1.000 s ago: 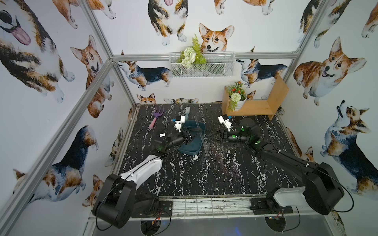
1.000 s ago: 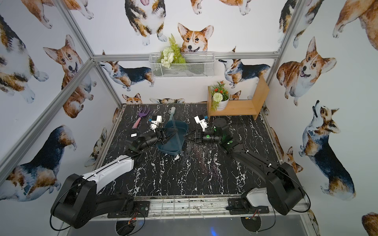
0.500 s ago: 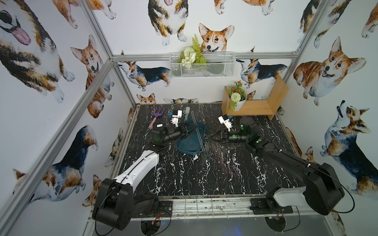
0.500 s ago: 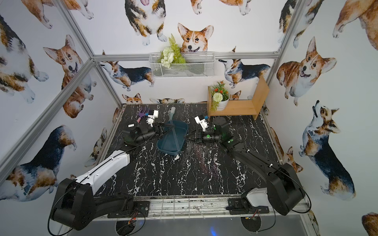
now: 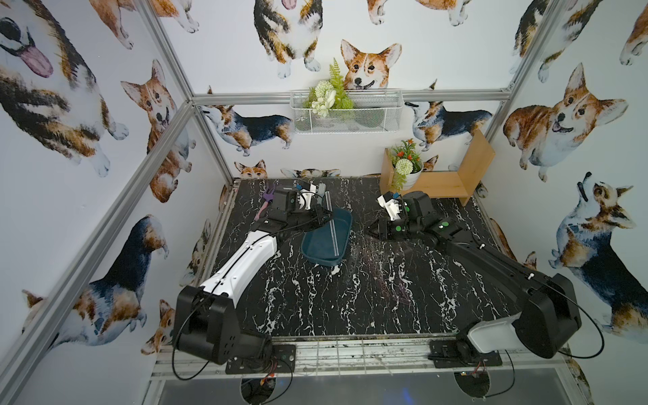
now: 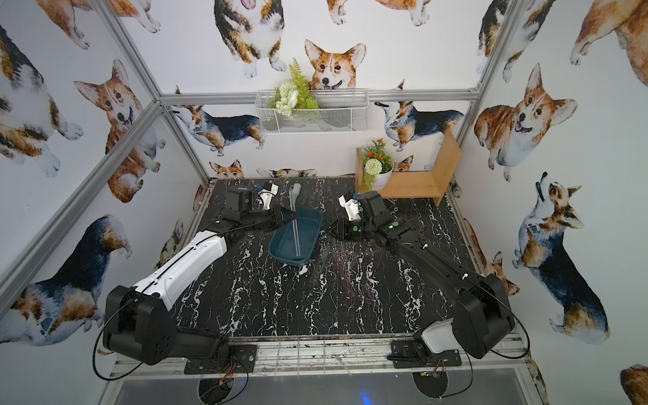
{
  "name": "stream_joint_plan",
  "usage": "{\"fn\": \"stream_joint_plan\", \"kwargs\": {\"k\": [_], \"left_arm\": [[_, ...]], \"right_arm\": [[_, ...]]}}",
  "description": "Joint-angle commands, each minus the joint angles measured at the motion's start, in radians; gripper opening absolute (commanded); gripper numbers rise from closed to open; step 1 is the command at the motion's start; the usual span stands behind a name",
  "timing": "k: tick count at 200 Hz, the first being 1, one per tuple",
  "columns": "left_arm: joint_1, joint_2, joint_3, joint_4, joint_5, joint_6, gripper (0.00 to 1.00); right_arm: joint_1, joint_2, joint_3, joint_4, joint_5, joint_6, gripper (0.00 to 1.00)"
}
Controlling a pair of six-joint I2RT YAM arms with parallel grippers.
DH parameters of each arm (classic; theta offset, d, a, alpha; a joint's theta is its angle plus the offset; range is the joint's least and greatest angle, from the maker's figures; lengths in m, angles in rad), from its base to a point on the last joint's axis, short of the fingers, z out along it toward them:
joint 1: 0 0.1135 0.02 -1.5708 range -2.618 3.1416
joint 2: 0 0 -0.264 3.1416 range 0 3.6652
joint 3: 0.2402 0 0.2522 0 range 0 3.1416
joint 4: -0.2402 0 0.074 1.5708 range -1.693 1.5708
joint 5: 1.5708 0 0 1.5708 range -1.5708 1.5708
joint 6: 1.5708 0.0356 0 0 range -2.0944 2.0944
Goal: Put the scattered rulers into the storage box
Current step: Place the ruler in the storage box.
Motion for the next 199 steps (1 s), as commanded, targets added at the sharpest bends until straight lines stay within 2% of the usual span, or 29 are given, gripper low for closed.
{"fn": "stream_joint_plan", "kwargs": {"k": [1, 73, 119, 150, 199], "left_arm": [[-0.001, 0.034, 0.04, -0.091, -0.07, 0.082, 0.0], [-0.026, 0.166, 0.2, -0.246, -0.265, 0.207, 0.0], [-0.07, 0.251, 0.245, -0.272, -0.361, 0.255, 0.0], [-0.108, 0.314, 0.273, -0.272, -0.412, 0.263, 0.0], [-0.11, 0.408, 0.317, -0.299, -0.479, 0.219, 0.0]], "right_arm": [[0.007, 0.003, 0.014, -0.101, 0.097, -0.081, 0.32], [0.015, 0.003, 0.01, -0.125, 0.158, -0.105, 0.33], [0.015, 0.002, 0.006, -0.129, 0.171, -0.108, 0.32], [0.016, -0.001, -0.007, -0.126, 0.175, -0.106, 0.32], [0.016, -0.021, -0.036, -0.12, 0.188, -0.103, 0.32]]}}
